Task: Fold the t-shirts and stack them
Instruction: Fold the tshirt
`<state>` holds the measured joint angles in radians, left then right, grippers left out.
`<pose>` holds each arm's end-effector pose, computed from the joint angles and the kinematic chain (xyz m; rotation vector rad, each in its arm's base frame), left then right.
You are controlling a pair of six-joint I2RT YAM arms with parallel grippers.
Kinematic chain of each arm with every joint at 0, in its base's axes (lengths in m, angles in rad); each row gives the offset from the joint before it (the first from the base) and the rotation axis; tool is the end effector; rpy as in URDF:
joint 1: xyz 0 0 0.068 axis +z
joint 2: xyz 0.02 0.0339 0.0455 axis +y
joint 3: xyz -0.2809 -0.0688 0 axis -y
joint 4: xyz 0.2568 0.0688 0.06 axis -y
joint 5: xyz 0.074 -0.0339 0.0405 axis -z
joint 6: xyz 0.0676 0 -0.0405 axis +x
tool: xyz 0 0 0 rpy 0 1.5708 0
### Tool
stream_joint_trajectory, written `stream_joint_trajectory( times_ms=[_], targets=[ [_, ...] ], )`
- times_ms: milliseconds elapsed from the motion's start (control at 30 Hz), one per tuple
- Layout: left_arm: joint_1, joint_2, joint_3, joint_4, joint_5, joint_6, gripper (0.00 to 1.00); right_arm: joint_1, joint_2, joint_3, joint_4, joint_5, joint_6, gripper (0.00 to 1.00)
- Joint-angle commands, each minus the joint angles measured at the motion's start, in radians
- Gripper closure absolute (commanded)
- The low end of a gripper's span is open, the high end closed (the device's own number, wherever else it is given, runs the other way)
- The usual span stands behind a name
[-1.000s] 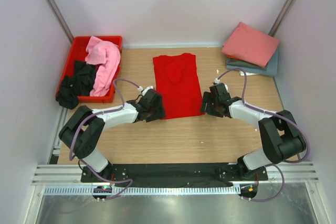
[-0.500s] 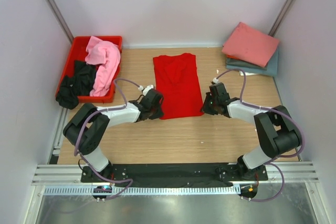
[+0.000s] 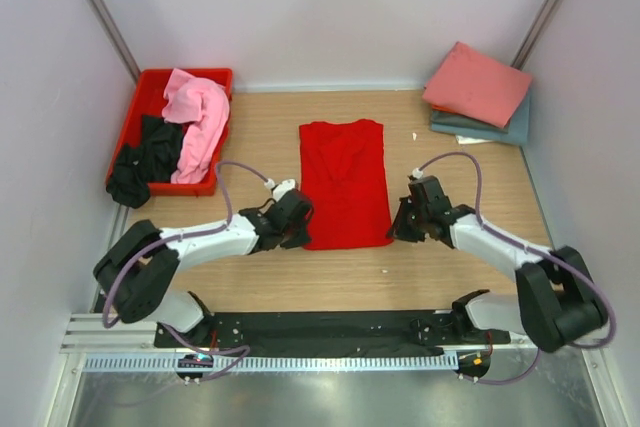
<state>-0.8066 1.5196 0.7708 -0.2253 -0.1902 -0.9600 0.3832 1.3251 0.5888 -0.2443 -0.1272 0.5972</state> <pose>0.2261 -0.2175 0.1470 -0.2735 2.5695 -0.4575 0.2386 0.1054 0.1408 0.2303 2.6209 0.5243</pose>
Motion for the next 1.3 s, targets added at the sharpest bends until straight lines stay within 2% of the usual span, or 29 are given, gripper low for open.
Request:
stream_joint_trajectory(
  times_ms=[0, 100, 267, 367, 533, 700, 967, 1000, 1267],
  targets=[
    [-0.101, -0.119, -0.037, -0.173, -0.074, -0.063, 1.00, 0.026, -0.177, -0.056, -0.145, -0.040, 0.032, 0.99],
    [-0.195, -0.215, -0.047, -0.262, -0.107, -0.126, 1.00, 0.057, -0.340, -0.115, -0.239, -0.052, 0.082, 0.99],
    [-0.253, -0.329, -0.039, -0.368, -0.100, -0.184, 1.00, 0.089, -0.588, -0.133, -0.388, -0.089, 0.167, 0.99],
    [-0.255, -0.361, 0.020, -0.460, -0.110, -0.177, 1.00, 0.091, -0.616, -0.067, -0.426, -0.109, 0.168, 0.99],
    [-0.249, -0.332, 0.191, -0.630, -0.285, -0.102, 1.00, 0.092, -0.492, 0.139, -0.458, -0.024, 0.084, 0.99],
    [-0.184, -0.251, 0.386, -0.692, -0.341, 0.003, 1.00, 0.091, -0.344, 0.302, -0.464, 0.086, 0.003, 0.99],
    [0.024, -0.112, 0.548, -0.617, -0.239, 0.182, 1.00, 0.082, -0.100, 0.477, -0.412, 0.123, -0.085, 0.99],
    [0.039, -0.096, 0.561, -0.612, -0.218, 0.194, 1.00, 0.077, -0.080, 0.494, -0.409, 0.165, -0.092, 0.99],
    [0.178, 0.121, 0.781, -0.626, -0.114, 0.297, 1.00, 0.029, 0.086, 0.658, -0.408, 0.189, -0.139, 0.99]
  ],
)
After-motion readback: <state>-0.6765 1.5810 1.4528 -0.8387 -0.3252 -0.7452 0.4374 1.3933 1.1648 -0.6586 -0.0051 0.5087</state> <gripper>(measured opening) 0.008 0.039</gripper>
